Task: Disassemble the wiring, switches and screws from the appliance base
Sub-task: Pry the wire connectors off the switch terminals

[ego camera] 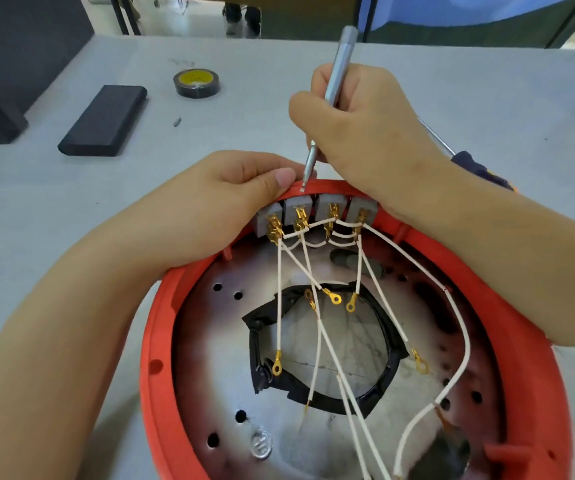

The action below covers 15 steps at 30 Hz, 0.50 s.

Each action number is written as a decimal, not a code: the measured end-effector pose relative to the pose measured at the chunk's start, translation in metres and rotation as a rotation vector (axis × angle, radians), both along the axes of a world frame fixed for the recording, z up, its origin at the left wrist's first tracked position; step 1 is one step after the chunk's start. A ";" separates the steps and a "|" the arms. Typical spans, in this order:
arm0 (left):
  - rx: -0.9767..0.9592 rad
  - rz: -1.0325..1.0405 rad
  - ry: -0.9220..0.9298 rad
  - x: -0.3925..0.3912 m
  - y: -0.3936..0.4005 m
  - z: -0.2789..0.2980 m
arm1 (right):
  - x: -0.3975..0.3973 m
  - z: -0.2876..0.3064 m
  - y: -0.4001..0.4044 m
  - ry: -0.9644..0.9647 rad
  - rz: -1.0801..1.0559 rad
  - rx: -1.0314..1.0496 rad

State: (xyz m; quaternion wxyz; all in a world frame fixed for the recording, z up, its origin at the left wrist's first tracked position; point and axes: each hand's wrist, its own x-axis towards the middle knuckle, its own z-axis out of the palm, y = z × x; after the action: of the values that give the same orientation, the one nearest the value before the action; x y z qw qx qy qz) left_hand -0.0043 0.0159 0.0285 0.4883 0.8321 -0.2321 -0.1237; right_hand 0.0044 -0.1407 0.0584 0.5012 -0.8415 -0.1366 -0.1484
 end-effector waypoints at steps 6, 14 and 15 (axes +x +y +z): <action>-0.026 0.085 0.031 -0.013 0.004 0.000 | -0.019 0.010 -0.016 0.085 0.047 0.101; 0.030 0.305 -0.028 -0.043 0.005 0.000 | -0.035 -0.008 -0.025 0.123 -0.055 0.330; 0.032 0.320 -0.032 -0.046 0.005 0.000 | -0.035 -0.009 -0.025 0.116 -0.049 0.316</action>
State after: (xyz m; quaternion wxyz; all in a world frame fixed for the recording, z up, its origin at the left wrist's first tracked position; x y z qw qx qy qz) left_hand -0.0504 0.0207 0.0286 0.4848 0.8679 -0.1023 -0.0347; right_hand -0.0302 -0.1655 0.0494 0.6304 -0.7626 -0.0618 -0.1313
